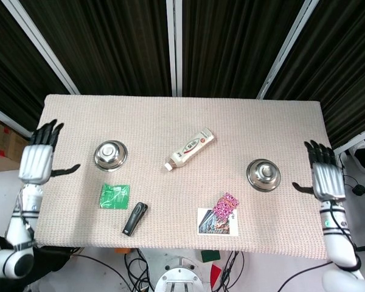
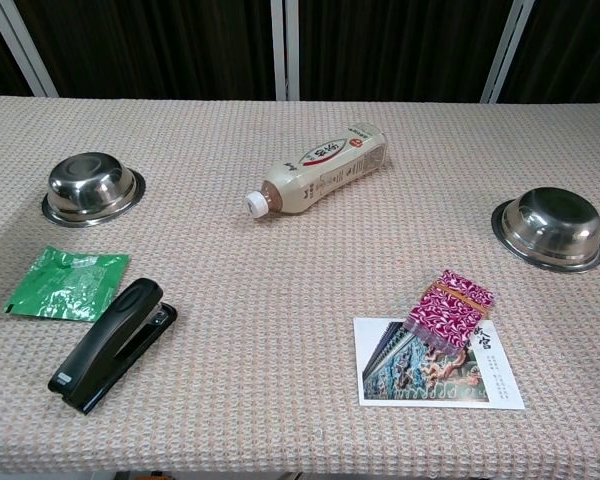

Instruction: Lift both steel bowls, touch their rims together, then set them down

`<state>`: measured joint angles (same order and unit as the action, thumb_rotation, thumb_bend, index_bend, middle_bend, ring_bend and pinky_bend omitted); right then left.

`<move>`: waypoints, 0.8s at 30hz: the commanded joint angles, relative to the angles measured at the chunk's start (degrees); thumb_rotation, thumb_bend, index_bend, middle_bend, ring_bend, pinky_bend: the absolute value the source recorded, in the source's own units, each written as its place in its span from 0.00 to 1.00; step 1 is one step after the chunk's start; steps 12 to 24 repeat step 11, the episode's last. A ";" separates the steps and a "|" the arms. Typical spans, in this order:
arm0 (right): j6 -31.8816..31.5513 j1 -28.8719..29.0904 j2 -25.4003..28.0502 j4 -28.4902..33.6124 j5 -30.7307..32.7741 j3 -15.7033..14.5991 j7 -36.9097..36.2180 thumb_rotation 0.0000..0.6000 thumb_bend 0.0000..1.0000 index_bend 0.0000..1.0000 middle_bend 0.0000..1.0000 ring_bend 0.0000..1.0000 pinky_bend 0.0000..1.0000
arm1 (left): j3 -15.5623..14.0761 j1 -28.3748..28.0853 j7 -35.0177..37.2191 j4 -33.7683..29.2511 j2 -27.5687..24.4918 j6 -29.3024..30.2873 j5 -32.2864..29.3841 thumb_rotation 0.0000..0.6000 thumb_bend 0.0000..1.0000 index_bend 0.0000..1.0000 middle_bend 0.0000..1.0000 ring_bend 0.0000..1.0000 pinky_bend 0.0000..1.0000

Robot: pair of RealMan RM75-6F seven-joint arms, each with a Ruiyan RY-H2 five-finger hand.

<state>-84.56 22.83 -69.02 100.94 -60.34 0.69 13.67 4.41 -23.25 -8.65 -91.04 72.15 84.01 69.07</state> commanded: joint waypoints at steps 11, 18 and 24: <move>-4.74 -13.53 -1.55 -5.48 -9.21 -6.99 1.37 1.00 0.01 0.00 0.00 0.00 0.00 | -9.48 14.30 -8.54 -7.27 2.55 10.34 9.16 0.72 0.00 0.00 0.02 0.00 0.08; -4.74 -13.53 -1.55 -5.48 -9.21 -6.99 1.37 1.00 0.01 0.00 0.00 0.00 0.00 | -9.48 14.30 -8.54 -7.27 2.55 10.34 9.16 0.72 0.00 0.00 0.02 0.00 0.08; -4.74 -13.53 -1.55 -5.48 -9.21 -6.99 1.37 1.00 0.01 0.00 0.00 0.00 0.00 | -9.48 14.30 -8.54 -7.27 2.55 10.34 9.16 0.72 0.00 0.00 0.02 0.00 0.08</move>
